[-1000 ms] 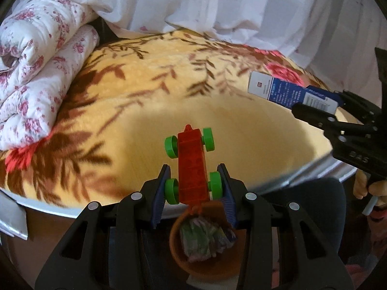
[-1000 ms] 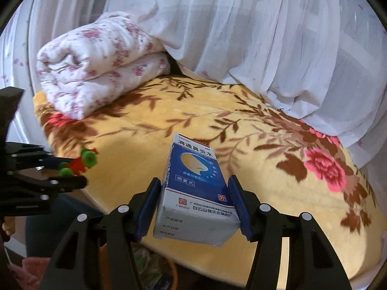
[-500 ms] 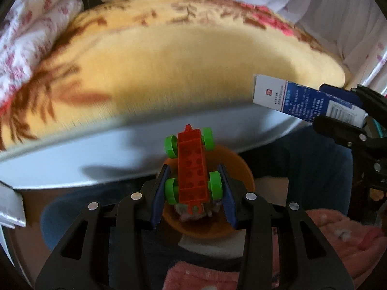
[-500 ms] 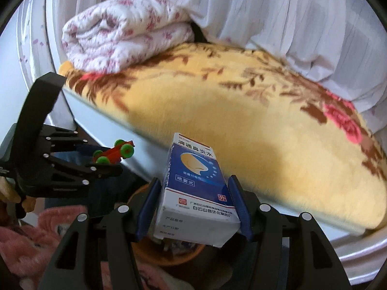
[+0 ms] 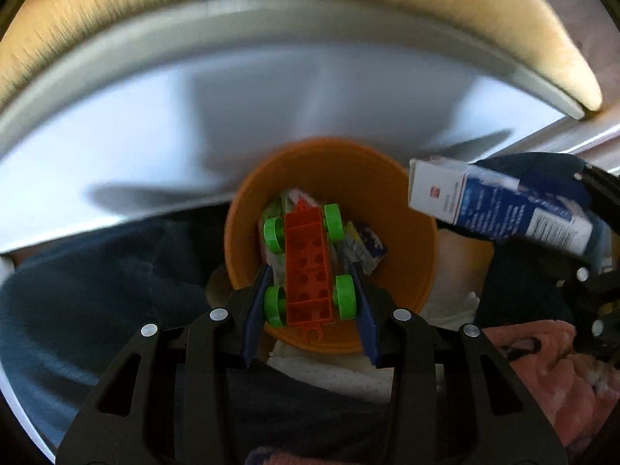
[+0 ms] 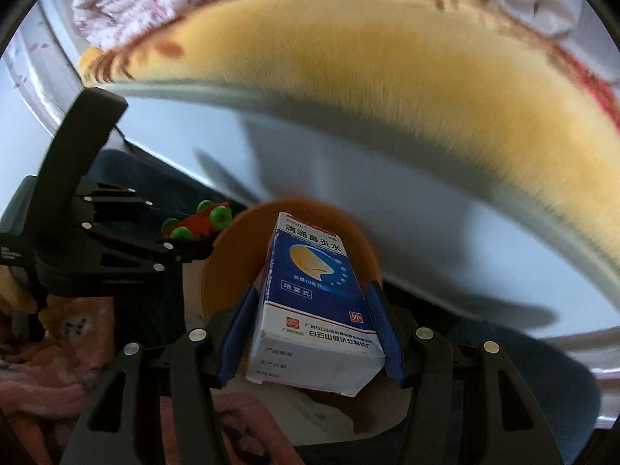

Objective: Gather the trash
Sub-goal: 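Carry the red toy car and white medicine box over the orange bin with both tools, then open both tools to drop the toy car and medicine box into the bin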

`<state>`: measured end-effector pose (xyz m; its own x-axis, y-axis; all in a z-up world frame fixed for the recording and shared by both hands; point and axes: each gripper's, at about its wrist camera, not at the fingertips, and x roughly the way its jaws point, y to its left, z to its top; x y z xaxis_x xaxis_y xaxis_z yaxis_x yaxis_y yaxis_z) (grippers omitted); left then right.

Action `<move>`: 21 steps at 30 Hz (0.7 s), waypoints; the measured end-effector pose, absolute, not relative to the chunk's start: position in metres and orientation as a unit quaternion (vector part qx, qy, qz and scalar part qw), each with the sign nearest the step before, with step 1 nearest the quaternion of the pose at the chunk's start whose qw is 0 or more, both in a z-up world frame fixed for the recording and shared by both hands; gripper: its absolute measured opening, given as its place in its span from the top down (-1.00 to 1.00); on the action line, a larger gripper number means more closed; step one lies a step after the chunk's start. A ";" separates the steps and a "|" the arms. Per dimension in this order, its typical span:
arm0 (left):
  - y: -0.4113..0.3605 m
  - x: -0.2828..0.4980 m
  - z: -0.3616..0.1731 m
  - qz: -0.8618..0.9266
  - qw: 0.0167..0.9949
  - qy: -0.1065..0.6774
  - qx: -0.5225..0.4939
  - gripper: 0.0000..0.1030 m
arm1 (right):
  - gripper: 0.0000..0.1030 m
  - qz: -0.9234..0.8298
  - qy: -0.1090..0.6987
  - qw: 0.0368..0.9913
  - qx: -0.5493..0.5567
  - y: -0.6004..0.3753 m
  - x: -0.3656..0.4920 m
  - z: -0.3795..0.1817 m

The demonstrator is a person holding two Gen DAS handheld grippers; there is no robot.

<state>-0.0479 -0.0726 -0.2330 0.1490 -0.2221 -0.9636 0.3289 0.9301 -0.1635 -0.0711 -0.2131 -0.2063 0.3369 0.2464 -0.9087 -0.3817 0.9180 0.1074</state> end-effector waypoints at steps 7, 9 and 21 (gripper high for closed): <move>-0.077 -0.035 -0.273 -0.170 0.713 0.679 0.032 0.23 | -0.11 0.183 0.587 0.786 -0.059 -0.209 -0.053 -0.244; -0.078 -0.034 -0.281 -0.167 0.702 0.692 0.031 0.23 | -0.11 0.181 0.598 0.778 -0.059 -0.207 -0.048 -0.253; -0.080 -0.023 -0.305 -0.141 0.667 0.731 0.039 -0.33 | -0.47 0.157 0.618 0.770 -0.036 -0.216 -0.036 -0.270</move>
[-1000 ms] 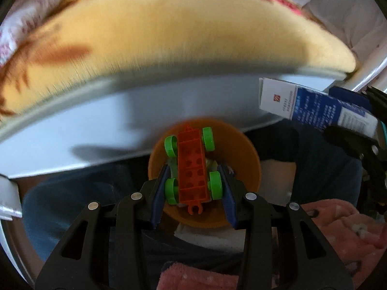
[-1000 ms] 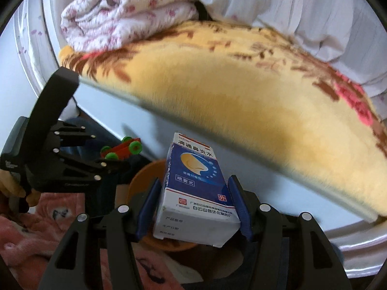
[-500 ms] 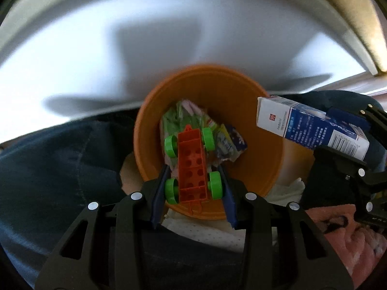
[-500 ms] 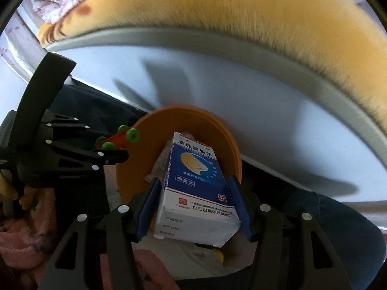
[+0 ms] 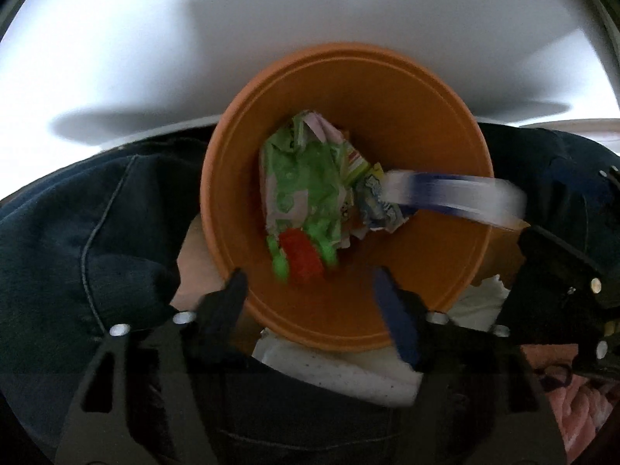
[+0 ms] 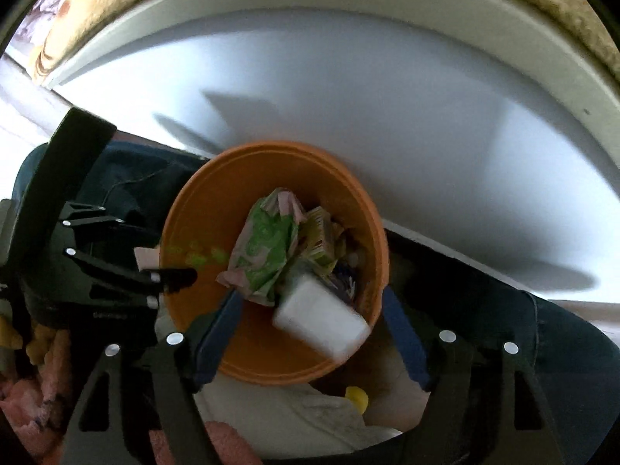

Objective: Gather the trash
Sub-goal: 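Open both tools to drop the toy car and medicine box into the bin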

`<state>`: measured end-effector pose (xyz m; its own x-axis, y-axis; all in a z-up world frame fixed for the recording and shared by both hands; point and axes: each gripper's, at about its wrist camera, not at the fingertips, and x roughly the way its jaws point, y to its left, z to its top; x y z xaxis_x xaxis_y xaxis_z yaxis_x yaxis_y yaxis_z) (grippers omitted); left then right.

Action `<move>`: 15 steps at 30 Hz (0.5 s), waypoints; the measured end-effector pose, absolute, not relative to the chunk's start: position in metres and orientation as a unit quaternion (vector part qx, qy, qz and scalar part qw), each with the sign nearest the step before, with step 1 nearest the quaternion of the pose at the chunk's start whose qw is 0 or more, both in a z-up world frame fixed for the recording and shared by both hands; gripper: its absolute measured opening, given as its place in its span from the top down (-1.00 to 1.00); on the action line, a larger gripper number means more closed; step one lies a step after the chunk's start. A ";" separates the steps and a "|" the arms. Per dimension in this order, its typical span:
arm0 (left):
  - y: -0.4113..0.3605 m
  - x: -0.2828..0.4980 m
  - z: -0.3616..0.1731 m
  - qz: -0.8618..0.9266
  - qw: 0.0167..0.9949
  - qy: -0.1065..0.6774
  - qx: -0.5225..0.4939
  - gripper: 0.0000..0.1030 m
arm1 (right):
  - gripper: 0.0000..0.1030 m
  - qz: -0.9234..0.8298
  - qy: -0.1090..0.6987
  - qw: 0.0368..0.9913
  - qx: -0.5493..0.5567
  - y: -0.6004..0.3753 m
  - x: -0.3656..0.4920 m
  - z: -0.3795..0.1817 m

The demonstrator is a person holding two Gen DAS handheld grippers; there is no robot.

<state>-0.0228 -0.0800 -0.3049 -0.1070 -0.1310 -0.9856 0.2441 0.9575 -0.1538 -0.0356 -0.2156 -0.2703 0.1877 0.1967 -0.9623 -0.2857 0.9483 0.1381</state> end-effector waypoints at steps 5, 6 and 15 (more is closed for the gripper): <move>-0.083 -0.026 -0.294 -0.134 0.684 0.715 0.057 -0.45 | -0.58 0.146 0.607 0.781 -0.029 -0.221 -0.040 -0.262; -0.083 -0.027 -0.292 -0.132 0.687 0.712 0.059 -0.46 | -0.64 0.142 0.604 0.784 -0.027 -0.223 -0.041 -0.259; -0.082 -0.026 -0.240 -0.127 0.739 0.659 0.062 -0.46 | -0.66 0.125 0.555 0.822 0.003 -0.248 -0.047 -0.209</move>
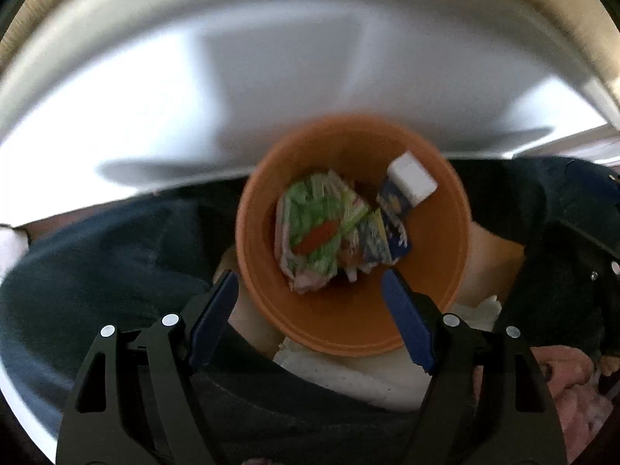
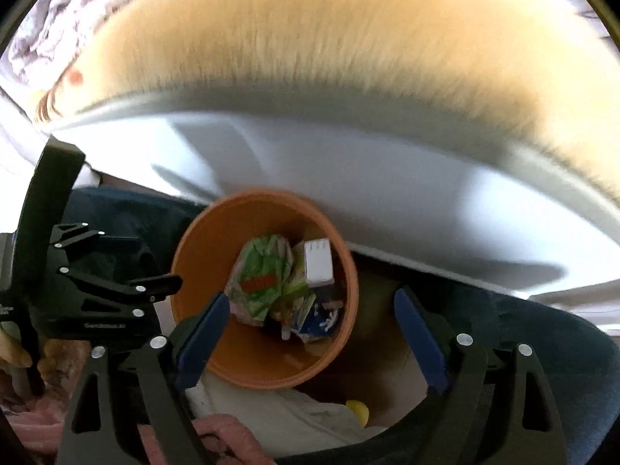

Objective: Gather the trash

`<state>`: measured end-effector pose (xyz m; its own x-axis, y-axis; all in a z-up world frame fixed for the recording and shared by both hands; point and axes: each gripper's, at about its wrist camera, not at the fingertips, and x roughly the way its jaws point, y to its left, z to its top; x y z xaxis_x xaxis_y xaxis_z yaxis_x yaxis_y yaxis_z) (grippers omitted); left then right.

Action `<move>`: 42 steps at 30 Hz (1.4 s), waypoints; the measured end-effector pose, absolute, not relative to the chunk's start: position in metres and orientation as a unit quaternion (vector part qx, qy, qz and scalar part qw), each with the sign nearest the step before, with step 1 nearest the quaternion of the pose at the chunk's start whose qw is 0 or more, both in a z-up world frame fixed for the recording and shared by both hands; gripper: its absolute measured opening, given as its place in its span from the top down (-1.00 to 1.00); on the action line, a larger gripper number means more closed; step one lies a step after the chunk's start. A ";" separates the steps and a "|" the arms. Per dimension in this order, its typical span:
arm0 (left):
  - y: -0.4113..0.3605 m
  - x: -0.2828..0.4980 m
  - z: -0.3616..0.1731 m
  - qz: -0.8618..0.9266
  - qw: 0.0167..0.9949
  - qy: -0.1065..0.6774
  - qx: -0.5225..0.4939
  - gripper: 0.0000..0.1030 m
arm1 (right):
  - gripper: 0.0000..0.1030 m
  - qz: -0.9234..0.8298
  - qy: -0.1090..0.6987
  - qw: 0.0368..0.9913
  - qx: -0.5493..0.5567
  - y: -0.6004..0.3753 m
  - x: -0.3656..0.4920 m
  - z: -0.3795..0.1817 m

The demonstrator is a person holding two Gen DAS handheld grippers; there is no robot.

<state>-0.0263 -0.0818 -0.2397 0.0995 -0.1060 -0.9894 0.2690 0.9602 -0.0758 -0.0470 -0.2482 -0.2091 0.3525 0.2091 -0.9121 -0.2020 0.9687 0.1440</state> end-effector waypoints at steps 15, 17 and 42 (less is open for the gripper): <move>-0.066 -0.011 -0.044 -0.051 0.909 0.411 0.035 -0.65 | -0.89 0.070 0.297 0.952 -0.003 -0.278 -0.055 -0.026; -0.062 -0.010 -0.018 -0.040 0.926 0.373 0.026 -0.69 | -0.89 0.064 0.269 0.961 0.000 -0.283 -0.055 -0.009; -0.079 -0.038 0.086 -0.036 0.978 0.204 0.007 -0.73 | -0.89 0.039 0.168 0.985 0.020 -0.296 -0.069 0.061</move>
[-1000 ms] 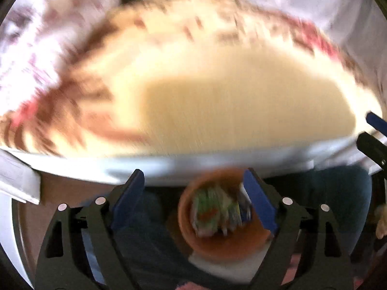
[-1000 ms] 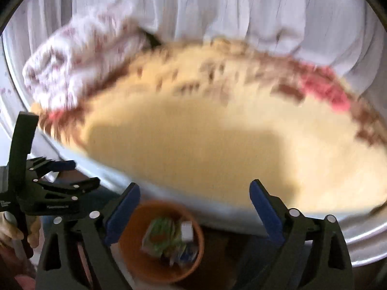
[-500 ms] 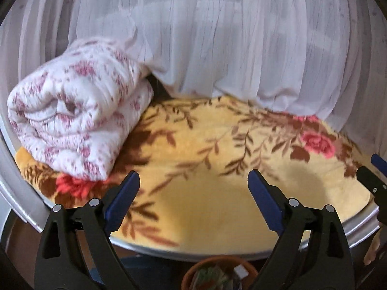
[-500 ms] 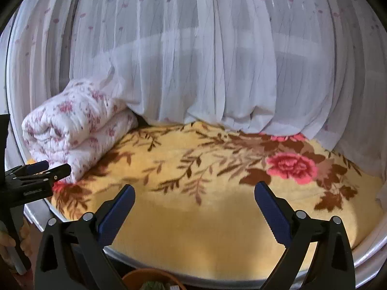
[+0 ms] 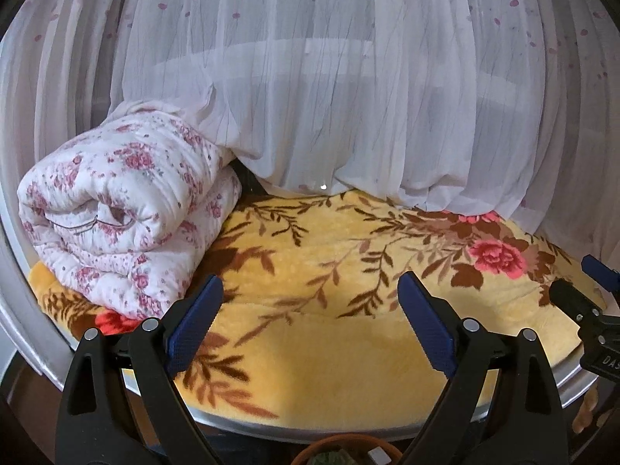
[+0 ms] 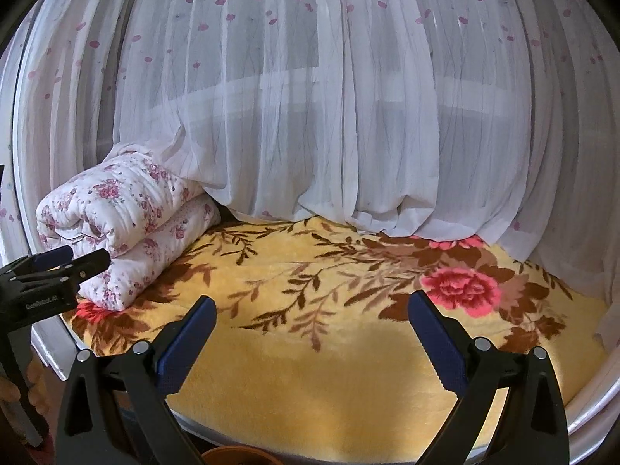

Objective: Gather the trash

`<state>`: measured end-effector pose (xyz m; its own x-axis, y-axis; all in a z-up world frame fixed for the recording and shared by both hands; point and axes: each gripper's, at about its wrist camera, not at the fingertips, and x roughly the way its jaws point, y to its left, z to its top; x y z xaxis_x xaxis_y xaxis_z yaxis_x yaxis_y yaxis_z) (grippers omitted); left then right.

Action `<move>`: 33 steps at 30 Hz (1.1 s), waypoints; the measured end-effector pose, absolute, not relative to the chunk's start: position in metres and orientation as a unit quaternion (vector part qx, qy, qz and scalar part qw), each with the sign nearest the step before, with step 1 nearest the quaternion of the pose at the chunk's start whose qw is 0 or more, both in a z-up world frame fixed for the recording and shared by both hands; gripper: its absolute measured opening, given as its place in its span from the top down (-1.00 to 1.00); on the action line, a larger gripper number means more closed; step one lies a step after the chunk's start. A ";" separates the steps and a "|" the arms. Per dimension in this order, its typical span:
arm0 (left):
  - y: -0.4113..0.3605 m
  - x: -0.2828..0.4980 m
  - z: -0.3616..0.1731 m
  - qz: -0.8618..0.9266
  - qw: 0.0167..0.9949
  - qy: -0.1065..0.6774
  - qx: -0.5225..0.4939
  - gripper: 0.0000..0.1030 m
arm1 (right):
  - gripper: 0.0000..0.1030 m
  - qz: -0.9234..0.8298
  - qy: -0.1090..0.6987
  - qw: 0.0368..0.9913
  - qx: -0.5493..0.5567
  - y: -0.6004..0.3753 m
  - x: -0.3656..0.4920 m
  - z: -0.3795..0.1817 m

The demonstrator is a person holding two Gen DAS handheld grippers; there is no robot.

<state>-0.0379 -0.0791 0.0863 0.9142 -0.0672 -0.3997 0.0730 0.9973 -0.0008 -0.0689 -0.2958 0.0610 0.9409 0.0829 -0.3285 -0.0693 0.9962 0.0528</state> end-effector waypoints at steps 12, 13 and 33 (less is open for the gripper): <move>-0.082 -0.047 0.098 -0.039 0.982 0.183 0.008 -0.73 | -0.89 0.037 0.158 0.986 0.022 -0.301 -0.073 0.070; -0.082 -0.047 0.098 -0.039 0.983 0.182 0.008 -0.73 | -0.89 0.036 0.158 0.986 0.022 -0.301 -0.073 0.070; -0.083 -0.055 0.110 -0.039 0.986 0.162 0.005 -0.73 | -0.89 0.036 0.157 0.987 0.021 -0.301 -0.074 0.071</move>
<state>-0.0546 -0.0830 0.1100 0.9447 -0.0744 -0.3195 0.0775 0.9970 -0.0029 -0.0742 -0.3009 0.0711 0.9478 0.0783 -0.3092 -0.0651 0.9965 0.0529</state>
